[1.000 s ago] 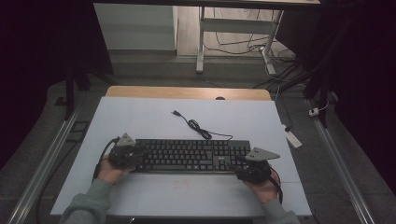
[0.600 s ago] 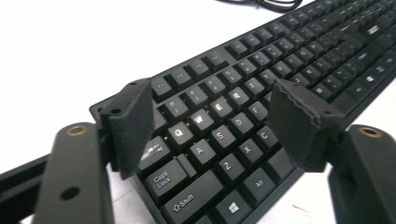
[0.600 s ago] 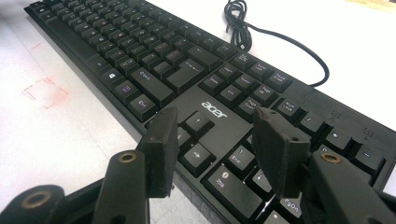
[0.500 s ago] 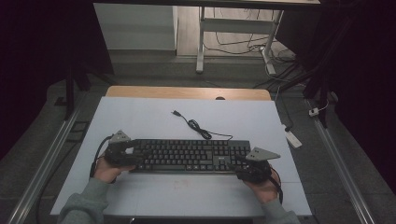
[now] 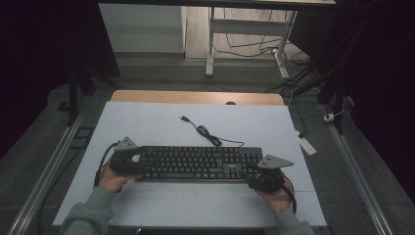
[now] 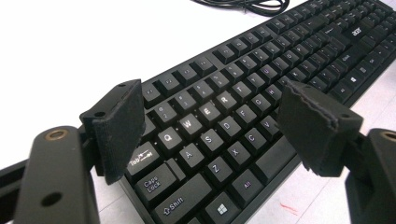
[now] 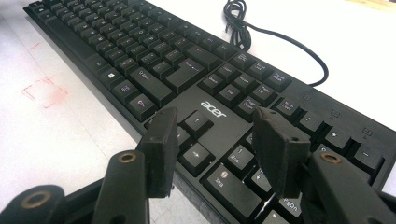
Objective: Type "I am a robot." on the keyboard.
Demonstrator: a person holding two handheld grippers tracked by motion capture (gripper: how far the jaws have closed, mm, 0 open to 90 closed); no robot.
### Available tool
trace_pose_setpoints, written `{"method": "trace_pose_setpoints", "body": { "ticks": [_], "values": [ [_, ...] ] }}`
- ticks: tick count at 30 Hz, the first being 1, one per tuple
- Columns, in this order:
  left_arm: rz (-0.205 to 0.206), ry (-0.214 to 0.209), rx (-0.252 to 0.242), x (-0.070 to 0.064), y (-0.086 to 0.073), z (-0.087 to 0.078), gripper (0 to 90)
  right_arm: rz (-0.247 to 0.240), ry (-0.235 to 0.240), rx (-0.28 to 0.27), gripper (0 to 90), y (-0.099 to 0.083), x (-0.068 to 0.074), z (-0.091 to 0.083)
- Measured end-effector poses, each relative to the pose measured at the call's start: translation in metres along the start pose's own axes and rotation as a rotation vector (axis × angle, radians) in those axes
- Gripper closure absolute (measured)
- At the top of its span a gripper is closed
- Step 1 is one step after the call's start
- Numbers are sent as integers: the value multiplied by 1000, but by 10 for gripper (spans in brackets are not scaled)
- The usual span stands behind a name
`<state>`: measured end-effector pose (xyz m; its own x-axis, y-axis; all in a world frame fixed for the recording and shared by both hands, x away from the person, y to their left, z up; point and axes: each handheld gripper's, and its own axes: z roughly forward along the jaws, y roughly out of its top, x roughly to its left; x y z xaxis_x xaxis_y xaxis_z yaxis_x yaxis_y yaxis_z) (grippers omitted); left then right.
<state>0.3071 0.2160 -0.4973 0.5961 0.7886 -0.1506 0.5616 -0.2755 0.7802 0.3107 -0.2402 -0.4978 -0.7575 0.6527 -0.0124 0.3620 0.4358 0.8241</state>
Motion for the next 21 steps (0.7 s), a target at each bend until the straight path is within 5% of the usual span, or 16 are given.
{"method": "trace_pose_setpoints", "body": {
  "ticks": [21],
  "values": [
    [97,-62,14,-25,7,3,299,-3,-4,6,509,0,0,0]
  ]
}}
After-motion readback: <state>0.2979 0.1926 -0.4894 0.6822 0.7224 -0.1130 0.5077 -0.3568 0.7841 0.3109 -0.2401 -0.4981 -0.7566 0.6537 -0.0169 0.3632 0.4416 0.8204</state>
